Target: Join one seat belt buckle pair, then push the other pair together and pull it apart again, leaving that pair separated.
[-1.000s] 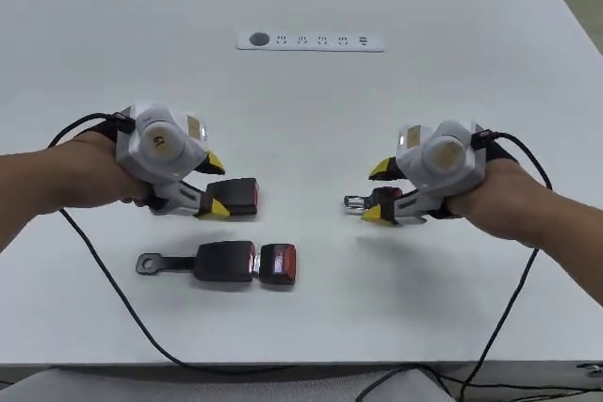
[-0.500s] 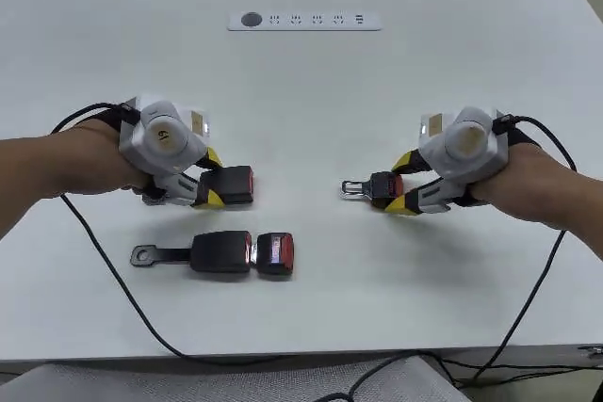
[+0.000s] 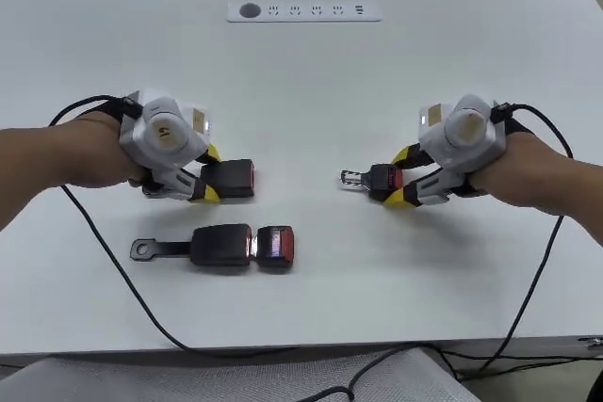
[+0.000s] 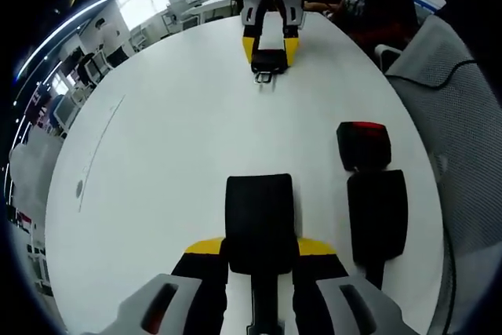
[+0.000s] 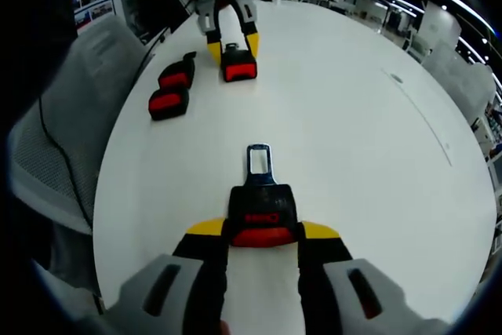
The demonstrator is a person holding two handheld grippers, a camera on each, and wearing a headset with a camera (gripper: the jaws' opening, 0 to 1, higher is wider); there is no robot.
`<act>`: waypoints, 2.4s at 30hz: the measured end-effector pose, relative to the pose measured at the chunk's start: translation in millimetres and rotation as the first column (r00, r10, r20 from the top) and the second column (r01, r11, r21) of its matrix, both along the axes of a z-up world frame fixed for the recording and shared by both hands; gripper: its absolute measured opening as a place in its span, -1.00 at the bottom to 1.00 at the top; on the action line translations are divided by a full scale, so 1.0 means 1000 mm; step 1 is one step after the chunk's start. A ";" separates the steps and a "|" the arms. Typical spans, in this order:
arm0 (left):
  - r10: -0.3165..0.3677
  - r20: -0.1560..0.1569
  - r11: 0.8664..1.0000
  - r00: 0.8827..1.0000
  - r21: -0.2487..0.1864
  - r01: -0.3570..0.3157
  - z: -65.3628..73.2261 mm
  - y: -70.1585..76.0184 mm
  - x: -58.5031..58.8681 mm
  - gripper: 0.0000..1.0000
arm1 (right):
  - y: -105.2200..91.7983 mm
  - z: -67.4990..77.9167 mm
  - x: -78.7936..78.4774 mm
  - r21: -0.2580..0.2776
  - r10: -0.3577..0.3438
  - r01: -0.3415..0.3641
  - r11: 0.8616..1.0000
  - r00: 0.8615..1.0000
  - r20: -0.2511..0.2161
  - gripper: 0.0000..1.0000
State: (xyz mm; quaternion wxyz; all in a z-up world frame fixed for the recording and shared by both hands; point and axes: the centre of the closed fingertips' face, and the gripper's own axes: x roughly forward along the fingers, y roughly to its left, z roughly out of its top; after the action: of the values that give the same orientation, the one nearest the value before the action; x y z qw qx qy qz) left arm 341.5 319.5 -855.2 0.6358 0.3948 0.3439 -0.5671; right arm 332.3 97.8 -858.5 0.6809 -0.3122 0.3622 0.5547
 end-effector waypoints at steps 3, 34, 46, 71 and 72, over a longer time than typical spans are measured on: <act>-0.004 0.005 1.000 1.000 -0.006 0.004 0.000 -0.002 -0.002 -0.36 | 0.000 0.000 0.000 0.002 0.002 -0.002 1.000 1.000 0.000 -0.31; -0.002 0.000 1.000 1.000 0.002 0.002 0.000 -0.002 0.001 -0.36 | 0.099 -0.002 0.006 0.050 0.067 -0.069 0.996 0.997 0.046 -0.31; 0.005 -0.003 1.000 1.000 0.013 -0.005 -0.001 -0.003 0.001 -0.36 | 0.125 -0.004 0.014 0.032 0.117 -0.120 0.992 0.991 0.063 -0.31; -0.008 -0.012 1.000 1.000 0.006 0.008 -0.001 -0.003 0.002 -0.37 | 0.143 -0.002 0.012 0.099 0.112 -0.120 0.988 0.990 0.081 -0.35; -0.009 -0.011 1.000 1.000 0.006 0.009 -0.001 -0.003 0.002 -0.37 | 0.144 -0.002 0.012 0.100 0.113 -0.121 0.988 0.990 0.081 -0.36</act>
State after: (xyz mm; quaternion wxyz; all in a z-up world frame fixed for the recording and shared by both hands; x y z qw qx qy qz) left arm 343.2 316.3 -855.8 0.6300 0.3952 0.3475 -0.5711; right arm 344.3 242.0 -860.2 0.6756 -0.3176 0.2881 0.5998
